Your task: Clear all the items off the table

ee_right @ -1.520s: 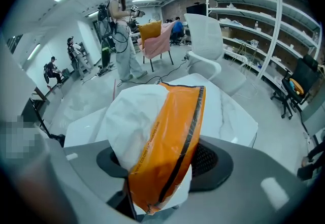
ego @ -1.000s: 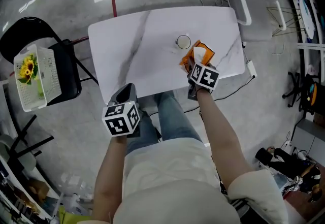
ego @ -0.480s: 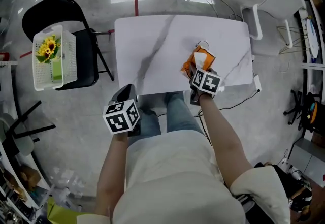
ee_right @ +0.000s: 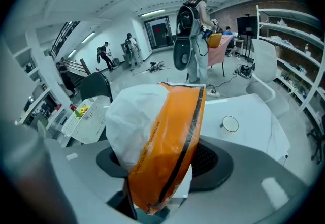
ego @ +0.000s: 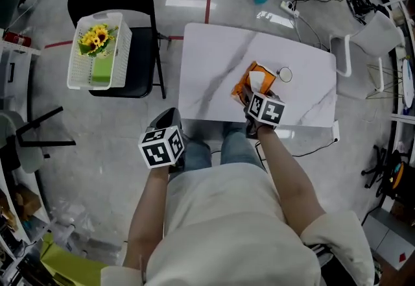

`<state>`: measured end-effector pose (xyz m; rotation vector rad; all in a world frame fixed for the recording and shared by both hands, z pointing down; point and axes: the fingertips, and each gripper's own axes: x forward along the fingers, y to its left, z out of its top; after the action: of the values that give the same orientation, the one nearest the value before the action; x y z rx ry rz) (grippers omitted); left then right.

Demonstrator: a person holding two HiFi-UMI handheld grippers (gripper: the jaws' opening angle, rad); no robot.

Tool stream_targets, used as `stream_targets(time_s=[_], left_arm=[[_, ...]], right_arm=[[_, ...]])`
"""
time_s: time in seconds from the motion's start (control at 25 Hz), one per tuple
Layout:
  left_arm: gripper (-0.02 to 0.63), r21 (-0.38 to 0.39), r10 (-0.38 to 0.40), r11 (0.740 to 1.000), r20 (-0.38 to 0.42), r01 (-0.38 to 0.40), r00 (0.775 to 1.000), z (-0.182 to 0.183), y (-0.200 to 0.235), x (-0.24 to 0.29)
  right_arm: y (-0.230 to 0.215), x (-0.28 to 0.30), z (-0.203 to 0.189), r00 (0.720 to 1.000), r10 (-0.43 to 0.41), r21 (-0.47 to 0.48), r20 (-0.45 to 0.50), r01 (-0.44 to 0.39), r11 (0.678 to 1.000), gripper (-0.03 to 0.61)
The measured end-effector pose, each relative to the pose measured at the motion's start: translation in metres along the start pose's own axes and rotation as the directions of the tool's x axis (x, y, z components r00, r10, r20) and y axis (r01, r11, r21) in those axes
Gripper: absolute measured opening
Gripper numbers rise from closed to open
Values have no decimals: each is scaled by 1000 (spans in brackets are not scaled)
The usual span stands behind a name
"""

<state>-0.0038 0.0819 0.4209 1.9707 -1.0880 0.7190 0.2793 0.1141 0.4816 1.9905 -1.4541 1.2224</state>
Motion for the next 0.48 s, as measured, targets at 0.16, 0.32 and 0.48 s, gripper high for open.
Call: stream_targets(time_s=[0.16, 0.32, 0.48], left_arm=[[9, -33, 22, 999, 21, -22, 1000, -1, 34, -18], [9, -67, 49, 997, 41, -46, 998, -4, 67, -39], [9, -104, 74, 992, 58, -68, 996, -7, 100, -56]], right_arm=[[54, 1, -1, 998, 60, -59, 2, -60, 996, 298], [108, 1, -7, 992, 124, -100, -6, -124, 987, 298], [161, 2, -11, 983, 183, -141, -15, -183, 973, 298]])
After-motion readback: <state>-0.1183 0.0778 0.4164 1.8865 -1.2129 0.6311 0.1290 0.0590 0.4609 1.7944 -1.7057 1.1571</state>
